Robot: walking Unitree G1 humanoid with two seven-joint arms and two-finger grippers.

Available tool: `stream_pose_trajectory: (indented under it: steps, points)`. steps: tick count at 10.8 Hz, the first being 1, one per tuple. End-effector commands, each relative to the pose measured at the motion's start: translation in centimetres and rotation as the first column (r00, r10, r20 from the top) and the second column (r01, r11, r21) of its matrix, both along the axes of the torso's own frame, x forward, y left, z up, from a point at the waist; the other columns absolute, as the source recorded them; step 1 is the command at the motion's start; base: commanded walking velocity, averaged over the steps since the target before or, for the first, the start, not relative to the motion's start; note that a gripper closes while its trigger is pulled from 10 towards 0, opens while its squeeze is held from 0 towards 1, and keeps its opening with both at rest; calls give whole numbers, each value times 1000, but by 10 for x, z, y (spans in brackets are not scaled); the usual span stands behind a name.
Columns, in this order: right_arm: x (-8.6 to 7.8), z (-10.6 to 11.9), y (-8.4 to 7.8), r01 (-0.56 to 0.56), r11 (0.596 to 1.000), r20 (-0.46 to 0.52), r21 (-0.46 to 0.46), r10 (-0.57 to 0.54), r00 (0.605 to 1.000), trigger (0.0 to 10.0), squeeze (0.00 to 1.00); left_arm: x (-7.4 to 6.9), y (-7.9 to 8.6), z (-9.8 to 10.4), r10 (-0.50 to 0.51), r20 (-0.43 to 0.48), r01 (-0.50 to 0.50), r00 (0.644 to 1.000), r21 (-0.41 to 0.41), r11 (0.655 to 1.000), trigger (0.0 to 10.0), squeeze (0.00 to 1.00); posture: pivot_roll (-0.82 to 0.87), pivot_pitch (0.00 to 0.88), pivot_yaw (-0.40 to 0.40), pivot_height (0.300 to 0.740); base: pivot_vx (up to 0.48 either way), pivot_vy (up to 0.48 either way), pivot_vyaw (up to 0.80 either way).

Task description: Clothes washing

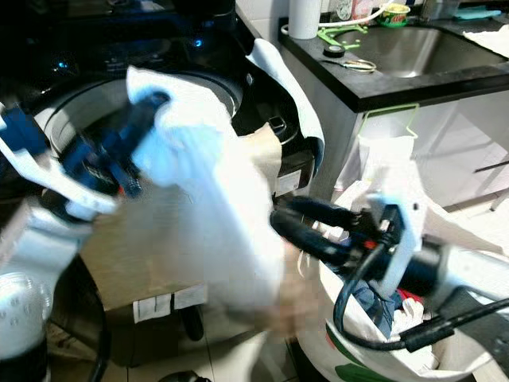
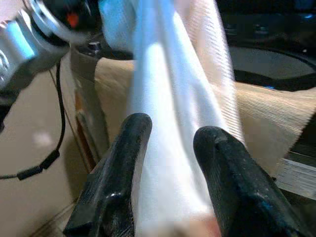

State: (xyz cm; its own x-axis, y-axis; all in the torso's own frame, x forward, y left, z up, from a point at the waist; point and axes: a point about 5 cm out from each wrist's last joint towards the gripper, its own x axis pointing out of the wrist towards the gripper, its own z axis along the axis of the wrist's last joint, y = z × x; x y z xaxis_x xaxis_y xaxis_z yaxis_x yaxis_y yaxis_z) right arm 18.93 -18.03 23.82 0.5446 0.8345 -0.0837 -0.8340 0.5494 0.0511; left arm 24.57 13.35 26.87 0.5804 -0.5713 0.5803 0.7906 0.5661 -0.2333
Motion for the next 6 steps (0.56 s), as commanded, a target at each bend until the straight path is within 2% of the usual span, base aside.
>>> stream_pose_trajectory:
  steps: [1, 2, 3, 4, 5, 6]
  points:
    - [1, 3, -2, 9, 1000, 22, -7, -8, 1000, 10000, 0, 4, -2, 19, -11, 70, 13, 997, -28, 1000, 0, 0, -46, 16, 70, 740, 0, 0, 0]
    - [8, -5, -3, 61, 997, 12, -56, -61, 998, 10000, 0, 16, -10, 37, -26, 124, 28, 992, -14, 1000, 0, 0, -43, 14, 63, 740, 0, 0, 0]
    - [17, -13, -4, 135, 987, 25, -91, -133, 991, 10000, 0, 29, -17, 50, -2, 162, -1, 987, 18, 1000, 0, 0, -42, 13, 64, 740, 0, 0, 0]
    - [30, -17, -3, 252, 964, 79, -90, -245, 966, 10000, 0, 62, -34, 78, 78, 208, -104, 975, 114, 988, 0, 0, -42, 11, 71, 740, 0, 0, 0]
    - [34, -13, -1, 280, 959, 111, -52, -273, 956, 10000, 0, 74, -42, 88, 104, 223, -138, 969, 143, 980, 0, 0, -42, 12, 75, 740, 0, 0, 0]
    - [35, -5, 5, 287, 958, 152, 9, -285, 947, 10000, 0, 99, -55, 121, 191, 255, -229, 948, 128, 965, 0, 0, -47, 15, 80, 740, 0, 0, 0]
